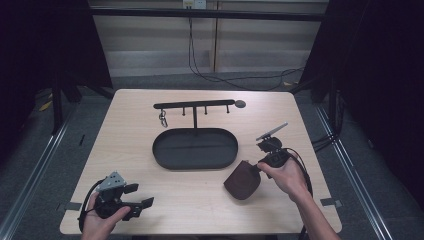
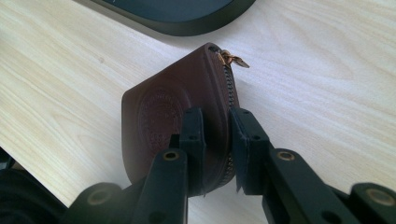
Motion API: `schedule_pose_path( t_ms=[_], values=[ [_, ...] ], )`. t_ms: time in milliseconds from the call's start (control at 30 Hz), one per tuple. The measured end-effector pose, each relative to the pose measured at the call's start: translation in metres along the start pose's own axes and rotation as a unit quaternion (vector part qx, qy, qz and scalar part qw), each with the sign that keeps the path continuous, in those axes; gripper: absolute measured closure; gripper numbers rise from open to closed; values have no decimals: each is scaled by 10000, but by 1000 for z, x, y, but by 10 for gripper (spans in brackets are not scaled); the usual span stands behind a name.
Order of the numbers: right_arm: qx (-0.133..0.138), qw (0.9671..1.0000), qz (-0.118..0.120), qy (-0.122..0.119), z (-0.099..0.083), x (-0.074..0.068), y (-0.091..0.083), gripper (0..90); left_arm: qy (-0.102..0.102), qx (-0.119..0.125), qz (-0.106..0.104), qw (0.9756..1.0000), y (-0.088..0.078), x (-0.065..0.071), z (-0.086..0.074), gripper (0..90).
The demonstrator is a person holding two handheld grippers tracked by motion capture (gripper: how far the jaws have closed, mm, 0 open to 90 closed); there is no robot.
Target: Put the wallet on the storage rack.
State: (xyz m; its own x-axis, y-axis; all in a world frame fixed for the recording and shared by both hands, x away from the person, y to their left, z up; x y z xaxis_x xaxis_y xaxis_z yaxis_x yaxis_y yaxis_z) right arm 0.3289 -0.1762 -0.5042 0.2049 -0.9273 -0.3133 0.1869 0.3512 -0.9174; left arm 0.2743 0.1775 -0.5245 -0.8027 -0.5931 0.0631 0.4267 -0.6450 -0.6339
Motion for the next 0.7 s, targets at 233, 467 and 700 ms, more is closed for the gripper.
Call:
schedule_pose_path(
  t_ms=[233, 467, 700],
  values=[
    [8, 9999, -90, -46, 5, -3, -7, 771, 45, -39, 30, 10000, 0, -1, -1, 212],
    [-41, 9998, -182, -87, 7, -5, -13, 784, 72, -31, 43, 10000, 0, -1, 0, 212],
    [-102, 9994, -294, -127, 9, -3, -20, 788, 55, -12, 64, 10000, 0, -1, 0, 211]
  ],
)
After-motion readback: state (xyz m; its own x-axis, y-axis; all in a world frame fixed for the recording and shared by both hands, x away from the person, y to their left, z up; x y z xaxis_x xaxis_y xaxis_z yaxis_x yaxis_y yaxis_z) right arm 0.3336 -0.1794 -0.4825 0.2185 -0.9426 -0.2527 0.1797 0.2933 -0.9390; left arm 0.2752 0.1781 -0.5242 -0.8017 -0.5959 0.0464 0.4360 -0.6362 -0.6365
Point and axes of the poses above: each handheld gripper's, and its own axes: y roughly forward along the jaws, z roughly out of its top, x roughly to its right, the point moved 10 cm from there along y, roughly forward along the jaws, and after that the axes turned 13 degrees about y, right-handed, at the moved point
